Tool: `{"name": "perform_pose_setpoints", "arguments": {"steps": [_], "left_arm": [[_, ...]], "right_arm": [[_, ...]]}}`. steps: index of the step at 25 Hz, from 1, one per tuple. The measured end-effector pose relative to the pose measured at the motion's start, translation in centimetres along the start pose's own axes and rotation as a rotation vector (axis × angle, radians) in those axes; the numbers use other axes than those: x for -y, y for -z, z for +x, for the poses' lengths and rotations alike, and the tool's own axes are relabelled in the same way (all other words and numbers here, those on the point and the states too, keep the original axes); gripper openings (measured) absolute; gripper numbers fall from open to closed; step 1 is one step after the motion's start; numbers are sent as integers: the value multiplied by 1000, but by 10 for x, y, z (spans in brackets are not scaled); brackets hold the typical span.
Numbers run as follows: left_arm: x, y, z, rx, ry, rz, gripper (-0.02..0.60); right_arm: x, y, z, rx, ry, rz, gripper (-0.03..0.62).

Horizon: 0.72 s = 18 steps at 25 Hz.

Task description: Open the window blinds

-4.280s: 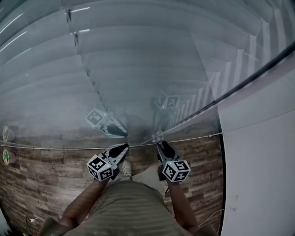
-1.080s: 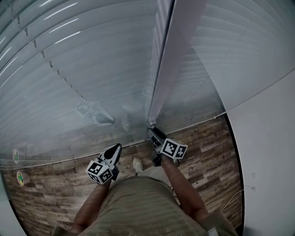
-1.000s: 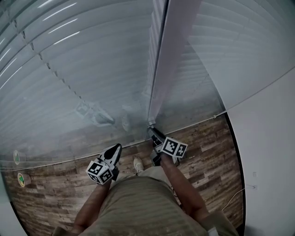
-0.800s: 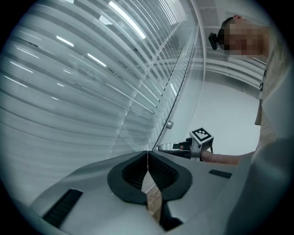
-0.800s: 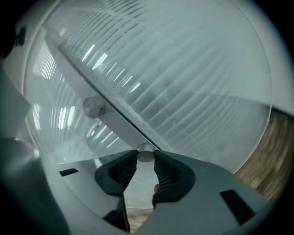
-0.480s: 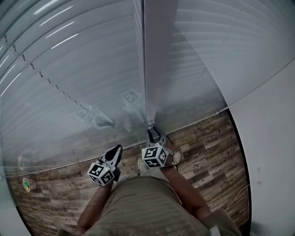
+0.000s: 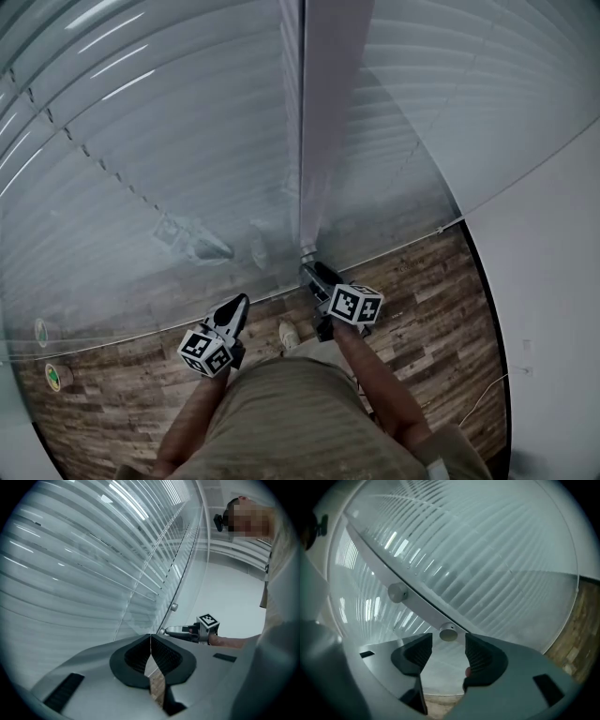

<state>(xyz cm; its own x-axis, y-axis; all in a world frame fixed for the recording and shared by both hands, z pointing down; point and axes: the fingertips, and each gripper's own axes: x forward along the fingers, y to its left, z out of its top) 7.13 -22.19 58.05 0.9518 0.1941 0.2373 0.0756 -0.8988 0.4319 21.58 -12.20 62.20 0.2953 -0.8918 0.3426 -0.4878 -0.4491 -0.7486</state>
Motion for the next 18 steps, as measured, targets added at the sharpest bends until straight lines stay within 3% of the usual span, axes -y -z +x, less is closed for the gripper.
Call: {"name": "perform_pose_setpoints", "arguments": {"steps": [5, 9, 11, 12, 13, 16, 18], "left_arm": [[0, -8, -3, 7, 1, -3, 15], [-2, -11, -4, 9, -4, -4, 15], [-3, -13, -5, 11, -7, -5, 15], [-3, -14, -6, 12, -8, -6, 15], [-4, -14, -6, 12, -8, -6, 14], [-6, -14, -6, 12, -7, -7, 15], [-6, -14, -5, 12, -6, -7, 15]], "right_arm": [[-1, -10, 0, 59, -48, 203, 210], [-4, -12, 3, 62, -88, 277, 155], [-8, -15, 2, 66, -79, 257, 129], [-9, -15, 2, 59, -45, 180, 126], [-10, -14, 2, 39, 16, 39, 124], [-14, -12, 3, -54, 265, -508, 123], [-15, -11, 4, -76, 316, -622, 123]]}}
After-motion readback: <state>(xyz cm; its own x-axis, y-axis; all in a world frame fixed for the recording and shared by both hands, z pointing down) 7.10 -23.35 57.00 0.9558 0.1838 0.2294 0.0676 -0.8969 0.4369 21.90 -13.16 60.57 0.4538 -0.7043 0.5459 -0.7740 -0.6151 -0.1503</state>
